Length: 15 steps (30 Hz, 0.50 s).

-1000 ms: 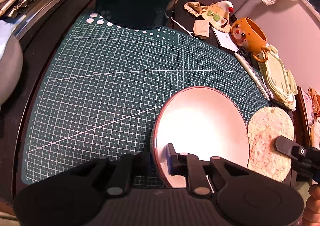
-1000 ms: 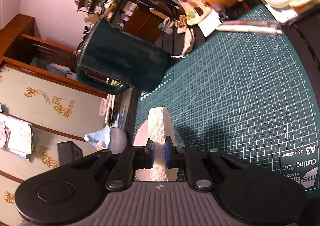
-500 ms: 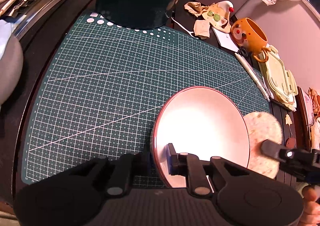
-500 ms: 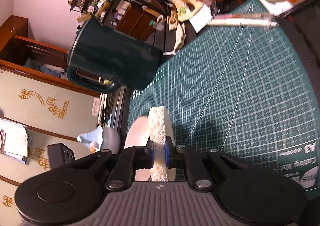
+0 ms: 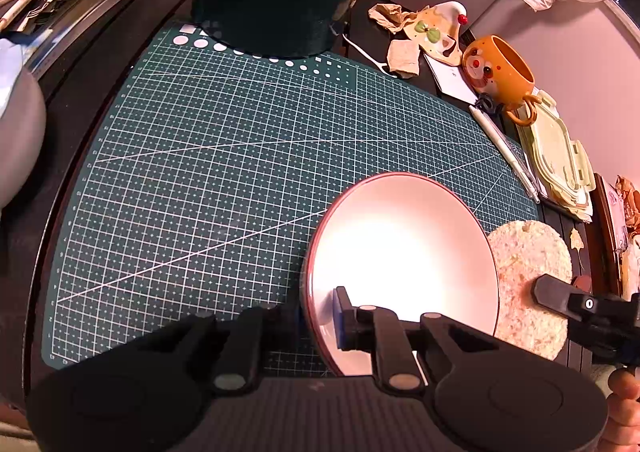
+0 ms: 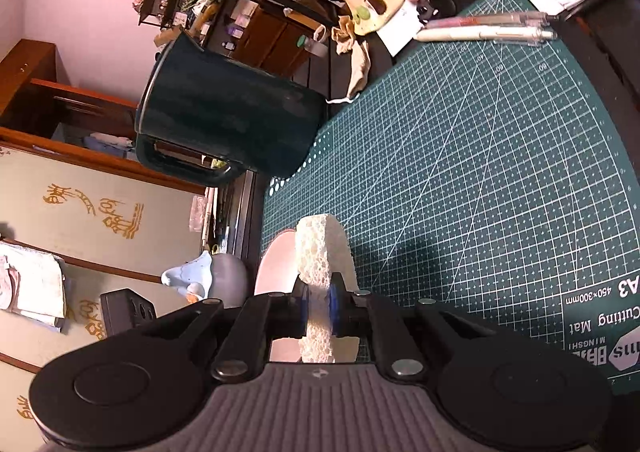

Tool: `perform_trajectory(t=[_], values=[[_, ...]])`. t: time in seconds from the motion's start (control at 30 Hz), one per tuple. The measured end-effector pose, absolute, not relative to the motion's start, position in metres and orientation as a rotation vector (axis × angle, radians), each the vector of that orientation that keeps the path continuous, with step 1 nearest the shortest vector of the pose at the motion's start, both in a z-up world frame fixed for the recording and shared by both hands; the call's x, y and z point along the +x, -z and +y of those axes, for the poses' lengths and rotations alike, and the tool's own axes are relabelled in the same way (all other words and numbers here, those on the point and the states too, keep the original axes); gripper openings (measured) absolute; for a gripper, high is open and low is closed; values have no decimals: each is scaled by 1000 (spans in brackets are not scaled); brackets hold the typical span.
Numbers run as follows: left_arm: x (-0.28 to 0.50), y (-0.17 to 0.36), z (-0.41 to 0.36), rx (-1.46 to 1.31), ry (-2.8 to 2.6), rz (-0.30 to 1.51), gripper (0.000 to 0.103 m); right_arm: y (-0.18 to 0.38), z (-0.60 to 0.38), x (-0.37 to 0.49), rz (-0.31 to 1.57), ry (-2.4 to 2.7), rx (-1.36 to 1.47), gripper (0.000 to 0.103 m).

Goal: Clean bowl
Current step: 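Hold the bowl with the left gripper while the right gripper rubs the sponge on the outer wall, then hold the bowl with the left gripper while the right gripper scrubs the rim with the sponge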

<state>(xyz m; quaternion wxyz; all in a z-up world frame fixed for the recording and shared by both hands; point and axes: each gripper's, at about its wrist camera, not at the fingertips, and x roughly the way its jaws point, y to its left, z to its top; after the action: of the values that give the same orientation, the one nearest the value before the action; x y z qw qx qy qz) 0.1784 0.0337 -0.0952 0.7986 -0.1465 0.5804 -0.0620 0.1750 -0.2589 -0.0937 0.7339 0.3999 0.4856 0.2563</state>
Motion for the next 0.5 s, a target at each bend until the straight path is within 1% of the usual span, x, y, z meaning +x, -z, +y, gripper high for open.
perform_trajectory(t=[0.27, 0.5], values=[[177, 97, 33, -316, 136, 1243, 14, 114, -247, 177, 1156, -532, 848, 10], [177, 97, 33, -318, 137, 1244, 14, 83, -260, 173, 1044, -562, 853, 10]])
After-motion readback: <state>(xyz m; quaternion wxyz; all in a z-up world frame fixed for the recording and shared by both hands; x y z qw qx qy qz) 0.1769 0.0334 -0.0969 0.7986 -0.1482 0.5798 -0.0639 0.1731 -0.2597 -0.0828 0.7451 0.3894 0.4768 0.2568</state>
